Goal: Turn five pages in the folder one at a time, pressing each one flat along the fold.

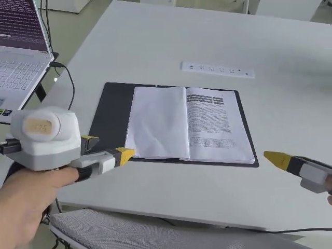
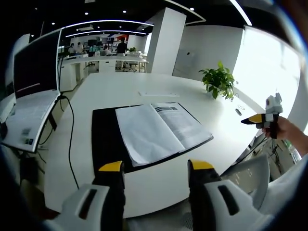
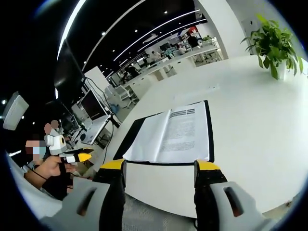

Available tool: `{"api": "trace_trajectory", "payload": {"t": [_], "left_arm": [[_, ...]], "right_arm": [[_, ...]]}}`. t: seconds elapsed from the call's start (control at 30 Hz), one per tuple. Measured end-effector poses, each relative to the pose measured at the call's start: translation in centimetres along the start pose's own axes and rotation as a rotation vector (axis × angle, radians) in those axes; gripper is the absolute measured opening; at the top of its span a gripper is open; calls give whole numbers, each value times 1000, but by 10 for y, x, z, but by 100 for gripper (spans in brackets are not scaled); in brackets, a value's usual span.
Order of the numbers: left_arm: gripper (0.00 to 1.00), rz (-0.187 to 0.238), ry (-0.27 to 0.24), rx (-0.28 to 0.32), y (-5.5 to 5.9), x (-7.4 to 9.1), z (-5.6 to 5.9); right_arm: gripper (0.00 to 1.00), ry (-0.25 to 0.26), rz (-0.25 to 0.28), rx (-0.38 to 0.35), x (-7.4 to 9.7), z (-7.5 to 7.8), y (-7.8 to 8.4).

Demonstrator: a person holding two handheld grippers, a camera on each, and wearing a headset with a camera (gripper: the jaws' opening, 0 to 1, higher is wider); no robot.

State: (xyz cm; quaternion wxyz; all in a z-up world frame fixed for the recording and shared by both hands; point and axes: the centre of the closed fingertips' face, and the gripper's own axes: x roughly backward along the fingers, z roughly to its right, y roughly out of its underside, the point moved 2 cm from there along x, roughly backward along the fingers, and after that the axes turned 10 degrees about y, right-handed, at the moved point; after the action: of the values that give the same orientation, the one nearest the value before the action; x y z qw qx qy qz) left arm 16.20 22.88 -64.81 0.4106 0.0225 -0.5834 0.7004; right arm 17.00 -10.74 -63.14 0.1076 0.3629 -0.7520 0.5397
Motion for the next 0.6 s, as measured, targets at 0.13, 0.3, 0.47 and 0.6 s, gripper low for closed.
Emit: {"api": "trace_trajectory", "payload": {"t": [0.13, 0.3, 0.47, 0.6], "left_arm": [[52, -12, -5, -1, 2, 9, 3], [58, -9, -2, 6, -2, 18, 5], [62, -6, -6, 3, -7, 23, 4], [63, -12, -9, 6, -5, 24, 4]], "right_arm": [[56, -2, 3, 4, 4, -3, 1], [59, -15, 24, -3, 7, -9, -4], [67, 13, 35, 11, 10, -6, -8], [70, 31, 37, 16, 13, -3, -7]]}}
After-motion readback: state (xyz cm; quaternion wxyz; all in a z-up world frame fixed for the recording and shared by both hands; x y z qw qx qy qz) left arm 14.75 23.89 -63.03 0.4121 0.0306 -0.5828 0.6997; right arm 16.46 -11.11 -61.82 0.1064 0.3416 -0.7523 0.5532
